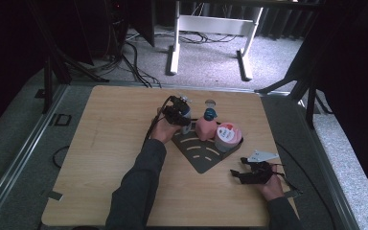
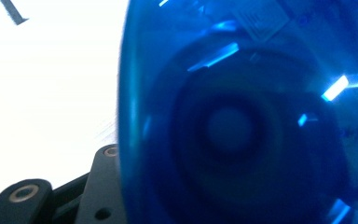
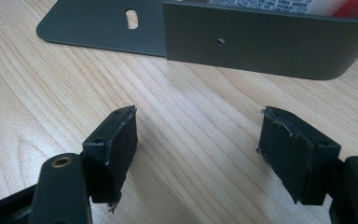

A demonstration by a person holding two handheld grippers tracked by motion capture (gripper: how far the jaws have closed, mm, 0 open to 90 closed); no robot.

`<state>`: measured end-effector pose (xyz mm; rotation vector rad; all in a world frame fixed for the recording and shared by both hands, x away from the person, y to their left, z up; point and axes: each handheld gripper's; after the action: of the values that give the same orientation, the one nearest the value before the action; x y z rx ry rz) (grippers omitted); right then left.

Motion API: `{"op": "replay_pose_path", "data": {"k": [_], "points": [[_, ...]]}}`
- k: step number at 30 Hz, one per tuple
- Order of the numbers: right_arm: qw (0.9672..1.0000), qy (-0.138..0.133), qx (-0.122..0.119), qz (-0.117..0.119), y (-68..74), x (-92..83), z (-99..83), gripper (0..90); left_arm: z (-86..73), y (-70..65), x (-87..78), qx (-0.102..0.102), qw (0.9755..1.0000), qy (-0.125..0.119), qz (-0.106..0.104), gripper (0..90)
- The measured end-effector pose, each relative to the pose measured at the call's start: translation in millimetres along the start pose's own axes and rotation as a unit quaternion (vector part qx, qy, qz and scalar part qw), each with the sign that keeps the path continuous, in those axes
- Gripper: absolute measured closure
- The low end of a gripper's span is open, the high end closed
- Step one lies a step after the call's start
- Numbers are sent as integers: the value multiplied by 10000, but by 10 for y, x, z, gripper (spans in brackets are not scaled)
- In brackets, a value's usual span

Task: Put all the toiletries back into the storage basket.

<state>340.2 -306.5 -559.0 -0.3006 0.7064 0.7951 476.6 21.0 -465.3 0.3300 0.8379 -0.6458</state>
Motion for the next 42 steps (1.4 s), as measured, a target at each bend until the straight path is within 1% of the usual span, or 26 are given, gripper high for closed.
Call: {"op": "replay_pose_path", "data": {"k": [2, 3, 5, 8, 17, 33, 37, 38, 42], "points": [[10000, -3, -4, 0, 0, 0, 0, 275, 11, -8, 11, 44, 10000, -12, -9, 546], [10000, -3, -6, -2, -1, 1, 0, 275, 18, -15, 18, 19, 10000, -23, -10, 547], [10000, -3, -6, 0, -1, 1, 0, 275, 33, -18, 30, 36, 10000, -18, -33, 547], [10000, -8, -12, -2, -2, 1, 0, 275, 68, -23, 48, 101, 9999, 36, -37, 547], [10000, -10, -16, 3, -4, 2, 0, 275, 142, -62, 116, 131, 9999, 6, -82, 548], [10000, -8, -8, 7, -6, 3, 2, 275, 171, -69, 176, 87, 9998, -136, -125, 550], [10000, -8, -8, 7, -7, 3, 2, 275, 170, -60, 181, 43, 9998, -168, -140, 550], [10000, -8, -7, 7, -6, 3, 2, 275, 170, -52, 183, 3, 9997, -181, -158, 550], [10000, -7, -7, 6, -6, 3, 2, 275, 167, -48, 187, -16, 9997, -203, -168, 549]]}}
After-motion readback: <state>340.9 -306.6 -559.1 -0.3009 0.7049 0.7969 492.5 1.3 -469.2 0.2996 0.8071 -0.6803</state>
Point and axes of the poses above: each handheld gripper's, and its own axes: x roughly forward along the jaws, z roughly out of its top, y roughly to its left, and after that the axes turned 1 degree about x, right-handed
